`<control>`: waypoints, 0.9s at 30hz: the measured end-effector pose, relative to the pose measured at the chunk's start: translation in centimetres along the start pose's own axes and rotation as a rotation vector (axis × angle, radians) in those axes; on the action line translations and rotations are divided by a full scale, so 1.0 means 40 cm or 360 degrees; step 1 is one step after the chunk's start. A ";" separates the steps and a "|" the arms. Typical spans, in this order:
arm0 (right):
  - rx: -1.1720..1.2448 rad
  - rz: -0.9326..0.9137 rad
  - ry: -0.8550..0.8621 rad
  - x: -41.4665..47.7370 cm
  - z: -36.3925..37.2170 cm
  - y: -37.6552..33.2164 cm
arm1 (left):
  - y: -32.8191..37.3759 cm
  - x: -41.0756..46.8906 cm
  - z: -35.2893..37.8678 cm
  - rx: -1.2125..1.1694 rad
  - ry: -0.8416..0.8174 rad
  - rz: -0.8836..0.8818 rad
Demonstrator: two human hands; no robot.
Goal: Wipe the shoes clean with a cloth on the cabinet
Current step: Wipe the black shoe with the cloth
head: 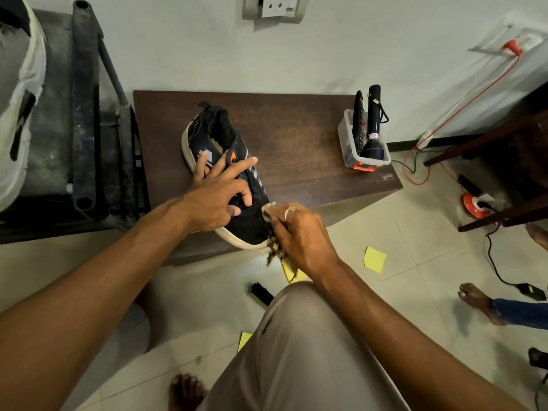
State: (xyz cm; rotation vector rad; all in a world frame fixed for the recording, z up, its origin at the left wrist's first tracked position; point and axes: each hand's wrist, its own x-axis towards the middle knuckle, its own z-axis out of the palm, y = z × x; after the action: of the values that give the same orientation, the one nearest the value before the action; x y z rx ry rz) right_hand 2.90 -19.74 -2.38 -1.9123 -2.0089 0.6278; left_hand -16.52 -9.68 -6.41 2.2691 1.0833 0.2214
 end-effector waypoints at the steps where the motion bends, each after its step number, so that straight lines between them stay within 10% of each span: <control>1: 0.0033 0.0007 0.0071 0.025 0.010 -0.002 | 0.002 0.000 -0.003 0.0002 -0.0016 -0.0004; 27: -0.0312 -0.0299 -0.0178 0.032 -0.010 0.000 | 0.001 0.002 0.005 0.0054 -0.0016 -0.0034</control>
State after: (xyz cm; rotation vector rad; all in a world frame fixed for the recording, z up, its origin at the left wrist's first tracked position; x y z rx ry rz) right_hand 3.01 -18.42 -2.13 -1.7969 -2.3650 0.5162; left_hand -16.37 -9.73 -6.56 2.2850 1.1135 0.1845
